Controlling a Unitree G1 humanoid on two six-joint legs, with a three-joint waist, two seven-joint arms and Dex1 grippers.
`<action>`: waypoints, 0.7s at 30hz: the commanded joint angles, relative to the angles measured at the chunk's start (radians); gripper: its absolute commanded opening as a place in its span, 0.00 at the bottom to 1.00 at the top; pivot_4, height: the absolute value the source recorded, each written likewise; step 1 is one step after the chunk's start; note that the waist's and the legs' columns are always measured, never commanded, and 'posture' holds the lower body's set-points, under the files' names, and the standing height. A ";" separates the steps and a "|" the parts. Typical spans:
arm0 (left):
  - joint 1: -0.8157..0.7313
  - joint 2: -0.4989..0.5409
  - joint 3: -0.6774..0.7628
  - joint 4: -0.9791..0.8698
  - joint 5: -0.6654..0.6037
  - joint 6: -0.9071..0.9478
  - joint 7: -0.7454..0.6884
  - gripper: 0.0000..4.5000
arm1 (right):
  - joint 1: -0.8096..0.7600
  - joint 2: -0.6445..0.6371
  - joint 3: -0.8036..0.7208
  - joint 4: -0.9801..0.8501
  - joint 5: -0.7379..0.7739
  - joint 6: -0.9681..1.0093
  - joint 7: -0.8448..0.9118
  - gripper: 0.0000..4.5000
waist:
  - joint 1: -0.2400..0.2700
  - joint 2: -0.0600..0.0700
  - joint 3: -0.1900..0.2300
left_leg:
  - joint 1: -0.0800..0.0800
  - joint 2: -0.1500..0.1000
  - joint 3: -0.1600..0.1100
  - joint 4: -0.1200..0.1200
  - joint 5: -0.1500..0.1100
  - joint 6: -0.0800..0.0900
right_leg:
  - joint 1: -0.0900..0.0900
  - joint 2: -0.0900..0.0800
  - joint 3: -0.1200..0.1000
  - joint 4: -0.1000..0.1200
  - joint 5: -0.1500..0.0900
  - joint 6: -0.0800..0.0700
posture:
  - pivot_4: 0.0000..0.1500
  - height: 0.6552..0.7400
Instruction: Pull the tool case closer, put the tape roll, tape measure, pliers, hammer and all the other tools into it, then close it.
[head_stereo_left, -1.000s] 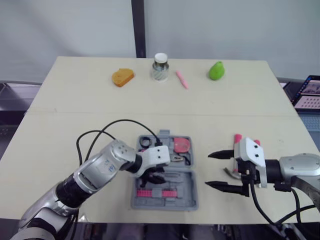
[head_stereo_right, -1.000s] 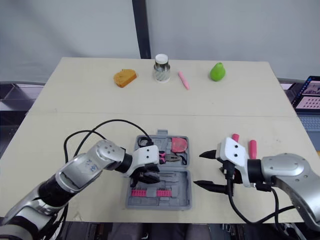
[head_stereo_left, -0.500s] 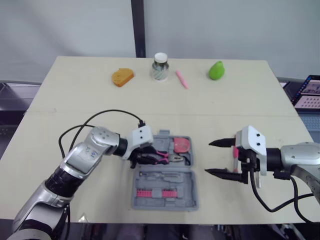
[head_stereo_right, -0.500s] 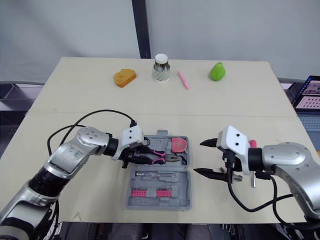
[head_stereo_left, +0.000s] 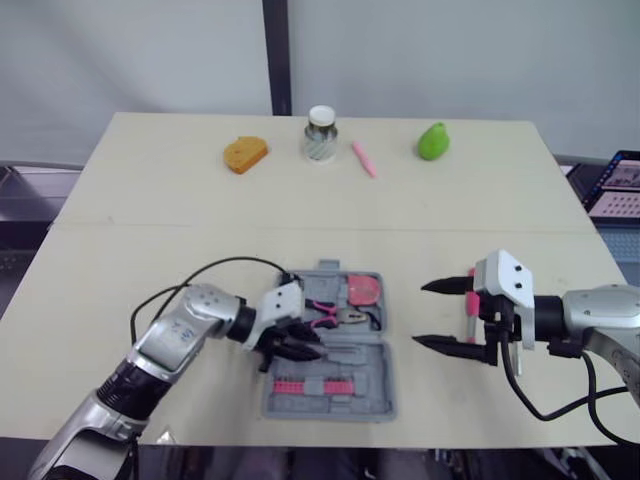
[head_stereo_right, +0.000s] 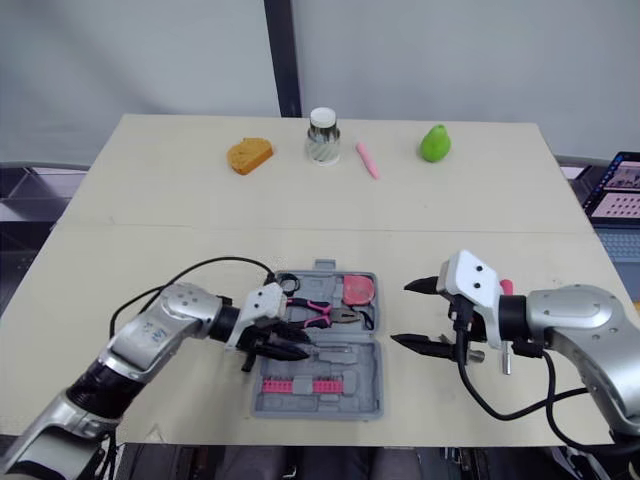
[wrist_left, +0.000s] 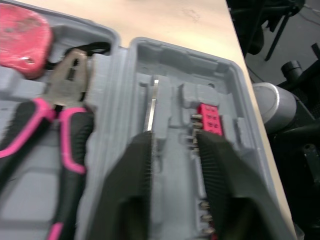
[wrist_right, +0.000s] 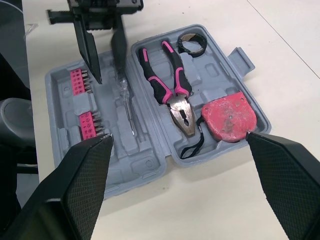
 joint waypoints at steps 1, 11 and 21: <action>-0.005 -0.015 0.033 -0.008 -0.018 -0.005 -0.001 0.01 | 0.002 -0.001 -0.040 -0.022 0.014 -0.003 -0.004 1.00 | -0.001 0.000 0.000 | 0.000 0.000 0.000 0.000 0.000 0.000 | 0.000 0.000 0.000 0.000 0.000 0.000 | 1.00 1.00; 0.029 0.029 0.339 -0.030 -0.169 0.149 0.086 0.01 | 0.163 0.028 -0.212 -0.002 0.051 0.025 -0.033 1.00 | -0.002 0.000 0.000 | 0.000 0.000 -0.001 0.000 0.000 0.000 | 0.000 0.000 0.000 0.000 0.000 0.000 | 1.00 1.00; 0.165 0.181 0.585 0.044 -0.208 0.138 0.091 0.99 | 0.243 0.055 -0.342 0.054 0.087 0.057 -0.027 1.00 | -0.008 0.000 0.000 | 0.001 0.000 0.000 -0.002 -0.001 -0.001 | 0.000 0.000 0.000 0.000 0.000 0.000 | 1.00 1.00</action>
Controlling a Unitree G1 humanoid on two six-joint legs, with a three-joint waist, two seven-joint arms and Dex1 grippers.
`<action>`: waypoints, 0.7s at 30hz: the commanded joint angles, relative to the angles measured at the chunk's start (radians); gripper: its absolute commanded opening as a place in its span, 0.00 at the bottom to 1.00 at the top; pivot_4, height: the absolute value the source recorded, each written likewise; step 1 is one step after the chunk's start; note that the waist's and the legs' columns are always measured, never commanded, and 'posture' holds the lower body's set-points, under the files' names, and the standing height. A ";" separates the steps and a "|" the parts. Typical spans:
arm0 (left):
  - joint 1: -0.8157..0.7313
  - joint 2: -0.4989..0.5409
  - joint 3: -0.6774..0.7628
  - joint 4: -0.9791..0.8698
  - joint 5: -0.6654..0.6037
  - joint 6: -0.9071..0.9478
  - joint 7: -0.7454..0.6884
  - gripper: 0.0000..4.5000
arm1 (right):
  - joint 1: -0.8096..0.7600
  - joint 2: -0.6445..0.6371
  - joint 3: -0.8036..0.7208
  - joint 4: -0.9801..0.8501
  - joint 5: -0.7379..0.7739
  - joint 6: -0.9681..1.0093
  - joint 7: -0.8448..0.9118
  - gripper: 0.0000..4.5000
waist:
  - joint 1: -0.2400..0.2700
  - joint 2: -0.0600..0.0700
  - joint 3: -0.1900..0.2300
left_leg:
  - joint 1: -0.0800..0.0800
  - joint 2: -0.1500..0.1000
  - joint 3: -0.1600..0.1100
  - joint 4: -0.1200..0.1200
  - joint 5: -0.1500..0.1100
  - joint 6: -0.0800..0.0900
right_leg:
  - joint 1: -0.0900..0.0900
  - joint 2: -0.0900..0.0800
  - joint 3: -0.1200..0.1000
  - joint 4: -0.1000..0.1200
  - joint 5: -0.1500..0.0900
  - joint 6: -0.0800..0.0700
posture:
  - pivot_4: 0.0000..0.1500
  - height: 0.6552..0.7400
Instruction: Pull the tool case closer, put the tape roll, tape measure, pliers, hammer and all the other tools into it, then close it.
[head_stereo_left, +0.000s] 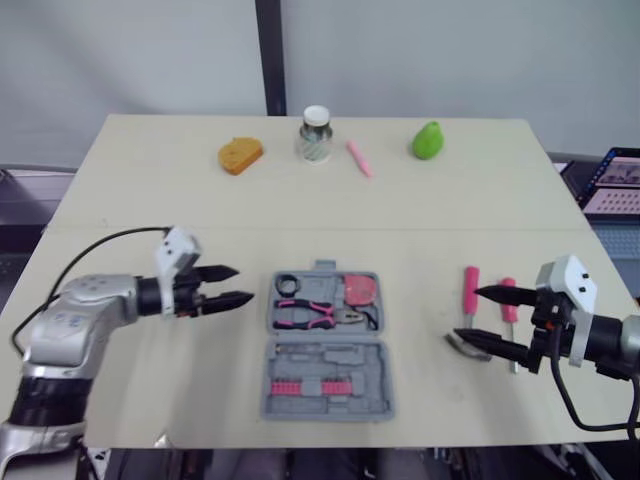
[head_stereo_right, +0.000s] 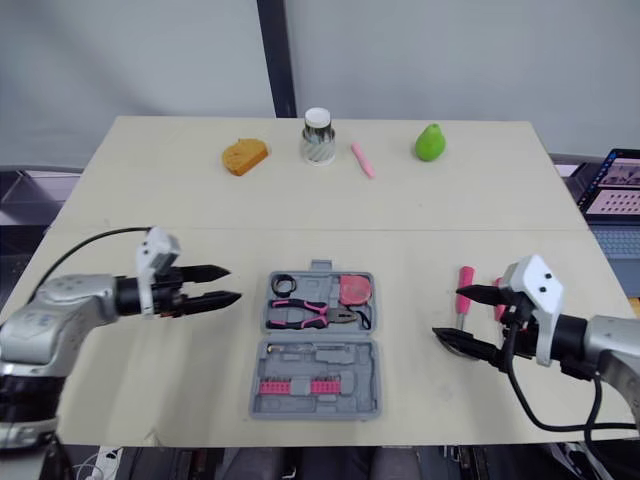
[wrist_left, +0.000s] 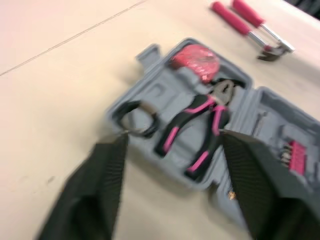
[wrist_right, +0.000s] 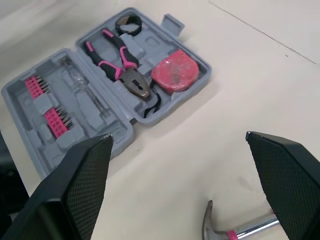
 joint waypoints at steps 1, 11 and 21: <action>0.005 0.012 0.010 -0.023 -0.018 -0.024 -0.019 0.99 | -0.019 -0.004 -0.015 0.006 0.019 -0.008 0.008 1.00 | 0.006 0.000 0.000 | 0.000 0.000 0.000 0.000 0.000 0.000 | 0.000 0.000 0.000 0.000 0.000 0.000 | 1.00 1.00; -0.035 -0.084 -0.267 -0.122 0.048 -0.112 -0.063 0.81 | -0.222 -0.046 0.142 -0.060 0.063 0.011 0.036 1.00 | 0.004 0.000 0.000 | 0.000 0.000 0.001 0.000 0.000 -0.001 | -0.001 0.000 0.001 0.000 0.000 0.000 | 1.00 1.00; -0.107 -0.207 -0.480 -0.043 0.152 -0.211 -0.093 0.01 | -0.316 -0.042 0.259 -0.152 0.085 0.037 0.017 1.00 | 0.007 0.000 0.000 | 0.000 0.000 0.001 0.001 -0.001 0.000 | 0.000 0.000 0.001 0.000 0.000 0.000 | 1.00 1.00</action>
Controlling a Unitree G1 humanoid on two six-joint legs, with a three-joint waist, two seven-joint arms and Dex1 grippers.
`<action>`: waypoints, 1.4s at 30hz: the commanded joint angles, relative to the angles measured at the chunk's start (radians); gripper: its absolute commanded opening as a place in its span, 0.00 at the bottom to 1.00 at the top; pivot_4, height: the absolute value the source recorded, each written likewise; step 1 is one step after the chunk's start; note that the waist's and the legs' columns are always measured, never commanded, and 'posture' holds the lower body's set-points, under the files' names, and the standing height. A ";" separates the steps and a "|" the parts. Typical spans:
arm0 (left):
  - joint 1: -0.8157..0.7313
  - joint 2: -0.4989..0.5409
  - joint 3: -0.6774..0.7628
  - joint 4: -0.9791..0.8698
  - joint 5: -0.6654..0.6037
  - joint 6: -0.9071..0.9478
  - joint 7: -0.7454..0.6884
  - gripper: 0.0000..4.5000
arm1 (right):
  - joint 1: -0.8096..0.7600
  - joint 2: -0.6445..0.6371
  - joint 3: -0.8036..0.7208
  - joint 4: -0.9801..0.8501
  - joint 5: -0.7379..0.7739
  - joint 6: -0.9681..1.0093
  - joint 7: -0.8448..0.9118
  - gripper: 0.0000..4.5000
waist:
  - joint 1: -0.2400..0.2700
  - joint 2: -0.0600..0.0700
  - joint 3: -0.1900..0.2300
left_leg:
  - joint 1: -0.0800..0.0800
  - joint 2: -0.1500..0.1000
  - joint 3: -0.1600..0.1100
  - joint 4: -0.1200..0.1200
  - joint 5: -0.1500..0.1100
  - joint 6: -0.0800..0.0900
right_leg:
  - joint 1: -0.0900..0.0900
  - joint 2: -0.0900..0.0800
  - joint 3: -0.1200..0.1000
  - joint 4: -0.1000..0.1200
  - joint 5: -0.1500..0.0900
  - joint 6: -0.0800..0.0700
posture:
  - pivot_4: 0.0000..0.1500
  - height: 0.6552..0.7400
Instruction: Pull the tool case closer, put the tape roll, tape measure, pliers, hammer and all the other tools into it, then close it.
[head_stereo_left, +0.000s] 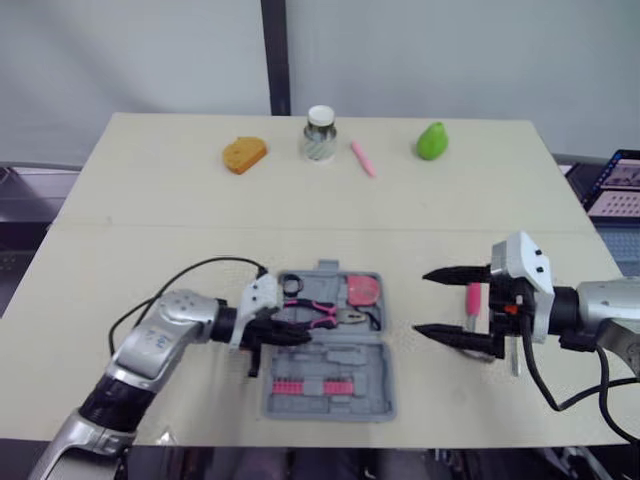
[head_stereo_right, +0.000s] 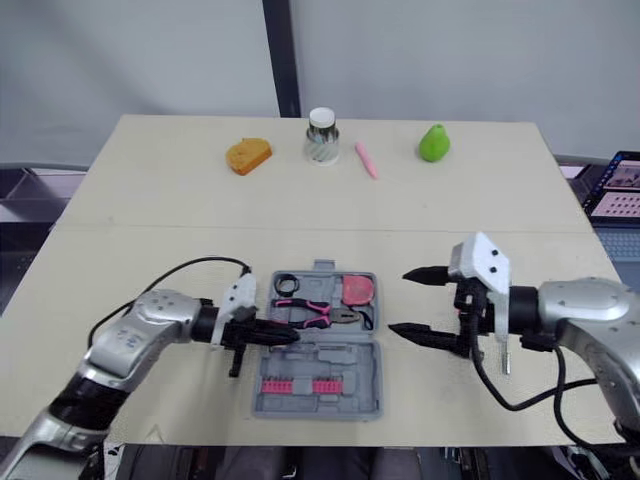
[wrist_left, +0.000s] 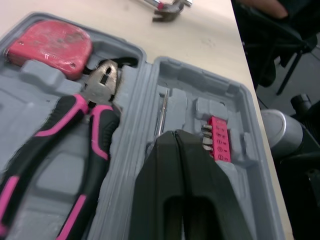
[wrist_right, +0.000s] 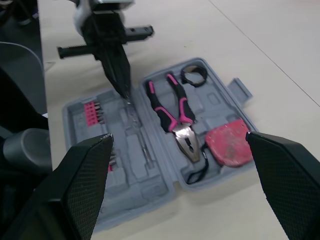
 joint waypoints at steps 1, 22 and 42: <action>-0.025 -0.029 -0.044 0.008 0.038 -0.040 -0.004 0.01 | -0.024 -0.008 0.014 -0.056 0.018 0.006 -0.013 1.00 | 0.000 0.000 0.000 | 0.000 0.000 0.000 0.000 0.000 0.000 | 0.000 0.000 0.000 0.000 0.000 0.000 | 1.00 1.00; -0.004 -0.059 -0.065 0.054 0.115 -0.096 0.022 0.01 | 0.000 -0.002 0.015 -0.092 0.040 0.017 -0.052 1.00 | -0.001 0.000 0.000 | 0.000 0.000 0.000 0.001 0.000 0.000 | 0.000 0.000 0.000 0.000 0.000 0.000 | 1.00 1.00; -0.018 -0.085 -0.081 0.086 0.155 -0.105 0.052 0.01 | -0.001 0.000 0.021 -0.086 0.032 0.013 -0.052 1.00 | 0.000 0.000 0.000 | 0.000 0.000 0.000 0.001 0.000 0.000 | 0.000 0.000 0.000 0.000 0.000 0.000 | 1.00 1.00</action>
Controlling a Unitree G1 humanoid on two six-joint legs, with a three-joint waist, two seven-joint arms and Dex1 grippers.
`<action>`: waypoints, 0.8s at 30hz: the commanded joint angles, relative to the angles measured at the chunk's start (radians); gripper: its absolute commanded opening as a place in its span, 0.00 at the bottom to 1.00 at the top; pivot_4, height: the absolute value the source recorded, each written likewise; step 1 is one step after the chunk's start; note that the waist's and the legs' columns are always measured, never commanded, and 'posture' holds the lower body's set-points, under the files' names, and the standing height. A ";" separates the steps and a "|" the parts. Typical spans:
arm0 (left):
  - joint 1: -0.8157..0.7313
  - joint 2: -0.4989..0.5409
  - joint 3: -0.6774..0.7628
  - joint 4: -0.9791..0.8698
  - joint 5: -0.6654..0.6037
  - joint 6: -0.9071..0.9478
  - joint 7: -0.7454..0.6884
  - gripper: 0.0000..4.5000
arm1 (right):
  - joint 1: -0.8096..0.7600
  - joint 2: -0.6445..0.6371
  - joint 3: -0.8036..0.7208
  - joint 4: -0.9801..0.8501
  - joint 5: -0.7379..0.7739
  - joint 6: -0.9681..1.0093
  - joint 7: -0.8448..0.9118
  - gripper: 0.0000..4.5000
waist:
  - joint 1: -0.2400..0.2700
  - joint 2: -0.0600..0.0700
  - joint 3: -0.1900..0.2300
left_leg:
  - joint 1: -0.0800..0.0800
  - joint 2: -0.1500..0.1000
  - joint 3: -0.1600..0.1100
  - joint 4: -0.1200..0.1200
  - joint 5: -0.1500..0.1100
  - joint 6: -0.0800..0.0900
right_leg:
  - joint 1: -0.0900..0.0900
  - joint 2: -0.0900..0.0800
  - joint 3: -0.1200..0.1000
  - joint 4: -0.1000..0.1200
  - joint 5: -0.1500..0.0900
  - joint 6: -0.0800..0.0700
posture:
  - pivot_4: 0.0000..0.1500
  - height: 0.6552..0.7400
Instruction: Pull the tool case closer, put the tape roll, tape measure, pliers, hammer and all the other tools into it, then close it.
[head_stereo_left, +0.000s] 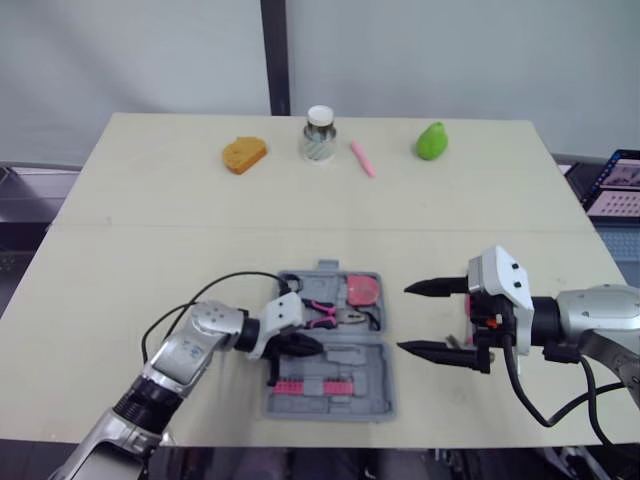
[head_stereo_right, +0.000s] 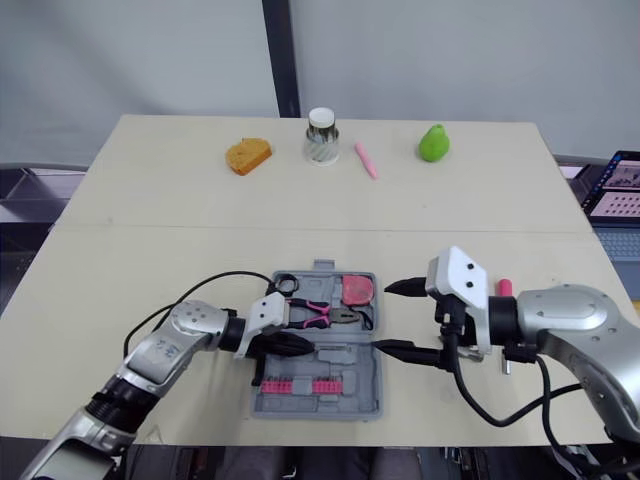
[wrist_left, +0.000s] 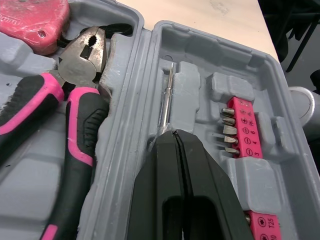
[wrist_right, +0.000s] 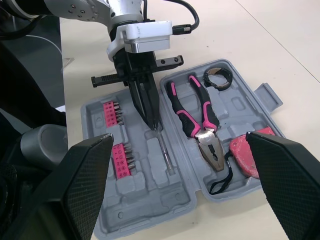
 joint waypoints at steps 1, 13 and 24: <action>-0.008 -0.009 -0.001 -0.013 0.009 -0.011 0.002 0.01 | -0.002 -0.001 -0.018 -0.026 0.011 -0.012 -0.006 1.00 | 0.000 0.000 0.000 | 0.000 0.000 0.000 0.000 0.000 0.000 | 0.000 0.000 0.000 0.000 0.000 0.000 | 1.00 1.00; 0.000 -0.011 0.013 -0.035 -0.009 0.010 -0.018 0.01 | 0.023 -0.007 -0.041 -0.033 0.016 -0.010 -0.009 1.00 | 0.000 0.000 0.000 | 0.000 0.000 0.000 0.000 0.000 0.000 | 0.000 0.000 0.000 0.000 0.000 0.000 | 1.00 1.00; -0.014 -0.007 -0.011 -0.007 0.035 -0.015 -0.018 0.01 | 0.023 -0.005 -0.039 -0.035 0.015 -0.011 -0.021 1.00 | 0.000 0.000 0.000 | 0.000 0.000 0.000 0.000 0.000 0.000 | 0.000 0.000 0.000 0.000 0.000 0.000 | 1.00 1.00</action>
